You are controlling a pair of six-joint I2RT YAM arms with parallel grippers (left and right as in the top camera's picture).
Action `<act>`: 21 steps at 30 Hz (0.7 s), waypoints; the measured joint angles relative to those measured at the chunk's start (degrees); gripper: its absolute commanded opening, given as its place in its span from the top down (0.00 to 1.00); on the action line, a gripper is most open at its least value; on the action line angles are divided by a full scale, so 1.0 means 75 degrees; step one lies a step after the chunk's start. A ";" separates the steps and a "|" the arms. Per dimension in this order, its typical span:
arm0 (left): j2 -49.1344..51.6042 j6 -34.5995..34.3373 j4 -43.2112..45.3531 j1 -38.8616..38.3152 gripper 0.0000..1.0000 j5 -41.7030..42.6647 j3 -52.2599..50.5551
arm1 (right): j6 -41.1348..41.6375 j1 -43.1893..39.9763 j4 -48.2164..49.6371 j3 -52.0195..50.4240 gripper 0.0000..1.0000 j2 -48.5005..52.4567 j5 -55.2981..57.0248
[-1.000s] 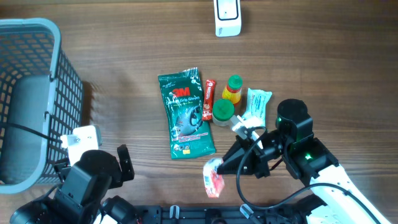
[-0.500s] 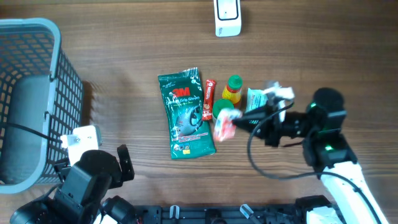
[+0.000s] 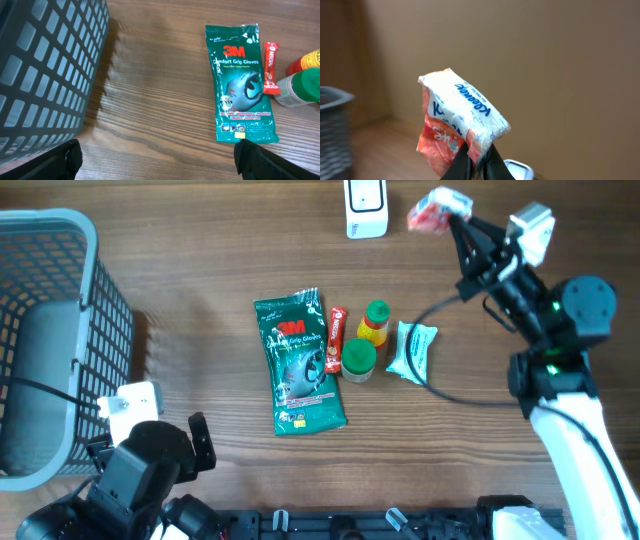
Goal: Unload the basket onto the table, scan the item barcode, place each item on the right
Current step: 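Hold the tissue pack in front of the white scanner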
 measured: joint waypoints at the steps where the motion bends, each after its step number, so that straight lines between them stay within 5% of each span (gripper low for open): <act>1: -0.0003 -0.0003 0.0000 0.0000 0.00 0.0000 0.0000 | -0.0099 0.0000 0.0050 0.0061 0.95 0.0335 0.0201; 12: -0.0003 -0.0003 0.0000 0.0000 0.00 0.0000 0.0000 | -0.3418 0.1367 -0.2465 0.4132 0.96 0.4240 0.2894; 21: -0.0003 0.0000 0.0000 0.0000 0.00 0.0000 0.0000 | -0.6210 0.1985 -0.2463 0.4992 0.96 0.6330 0.5007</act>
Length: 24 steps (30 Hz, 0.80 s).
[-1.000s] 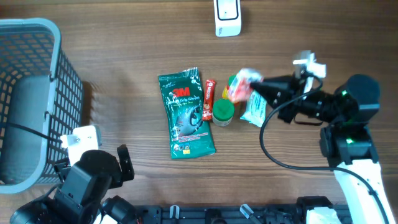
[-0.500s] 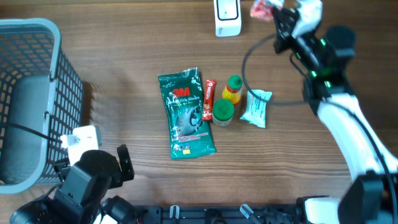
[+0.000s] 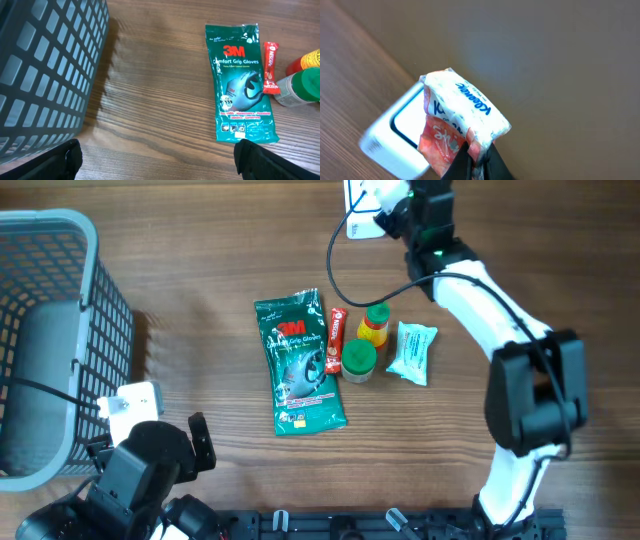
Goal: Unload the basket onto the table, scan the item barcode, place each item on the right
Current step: 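Hold the tissue pack in front of the white scanner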
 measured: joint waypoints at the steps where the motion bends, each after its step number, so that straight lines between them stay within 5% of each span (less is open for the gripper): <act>1: 0.0000 -0.0003 0.0000 0.0000 0.00 0.0000 0.0000 | -0.0230 0.0044 0.0178 0.0000 0.96 0.0163 0.0216; 24: 0.0000 0.0000 0.0003 0.0000 0.00 0.0000 0.0000 | -0.2273 0.0396 0.0478 0.0938 0.96 0.1408 0.1320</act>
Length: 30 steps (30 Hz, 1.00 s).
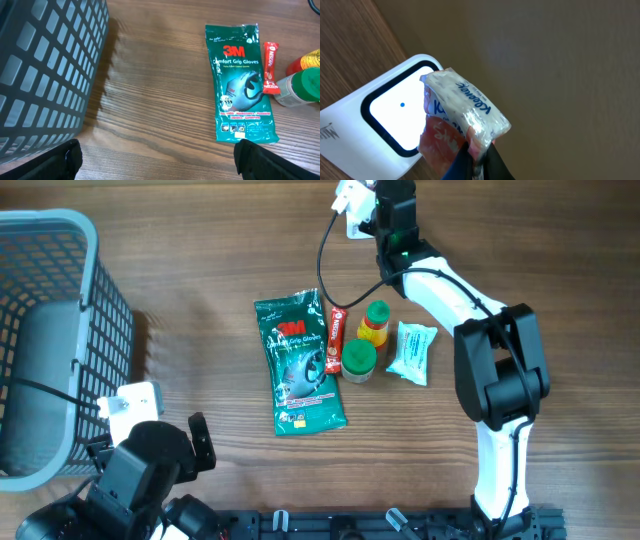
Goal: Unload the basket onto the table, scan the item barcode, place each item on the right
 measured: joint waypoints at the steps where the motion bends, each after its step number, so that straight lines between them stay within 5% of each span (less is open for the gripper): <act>1: 0.0000 0.0000 -0.0003 0.0000 0.00 0.0000 0.0000 | 0.0029 -0.0020 -0.0032 0.0000 0.96 -0.0093 0.0020; 8: 0.0000 -0.0003 0.0000 0.0000 0.00 0.0003 0.0000 | 0.1003 -0.0886 -0.1215 0.0006 0.96 -0.1935 0.0102; 12: 0.0000 0.0000 -0.0003 0.0000 0.00 0.0000 0.0000 | 0.1935 -0.2669 -0.2667 0.0242 0.96 -0.3115 0.0149; 25: 0.0000 0.0000 0.0000 0.0000 0.00 0.0000 0.0000 | 0.5403 -0.7122 -0.5269 -0.0289 0.96 -0.2442 0.0242; 30: 0.0000 0.0000 0.0000 0.0000 0.00 0.0000 0.0000 | 0.7020 -0.8332 -0.5555 -0.0708 0.86 -0.1620 -0.0321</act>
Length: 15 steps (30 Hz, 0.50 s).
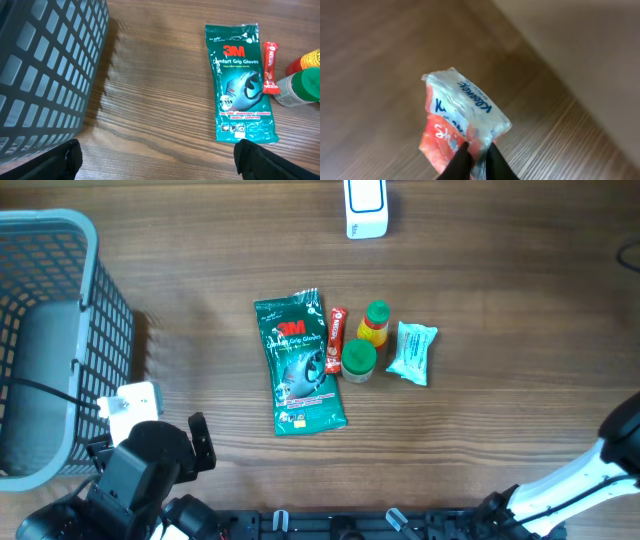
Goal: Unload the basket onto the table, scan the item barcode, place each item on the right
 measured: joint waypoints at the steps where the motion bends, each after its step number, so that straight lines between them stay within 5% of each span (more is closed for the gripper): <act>1: 0.0000 -0.0003 0.0000 0.0000 0.00 0.0000 0.0000 | 0.0224 -0.0128 -0.0023 -0.0020 0.82 0.0067 -0.0082; 2: 0.0000 -0.0003 0.0000 0.0000 0.00 0.0000 0.0000 | 0.0411 -0.0204 -0.0020 -0.0020 0.73 0.0076 -0.0140; 4: 0.0000 0.0000 0.0000 0.0000 0.00 0.0000 0.0000 | 0.0874 -0.0289 -0.0026 -0.0017 0.40 0.0073 -0.0239; 5: 0.0000 -0.0003 0.0000 0.0000 0.00 0.0000 0.0000 | 0.1233 -0.0315 -0.0152 -0.0020 0.00 0.0073 -0.0300; 11: 0.0000 0.0000 0.0000 0.0000 0.00 0.0000 0.0000 | 0.1950 -0.0315 -0.0318 -0.0020 0.00 -0.0280 -0.1667; 15: 0.0000 0.0000 -0.0003 0.0000 0.00 0.0000 0.0000 | 0.3302 -0.0309 -0.0423 -0.0020 0.00 -0.1871 -0.3707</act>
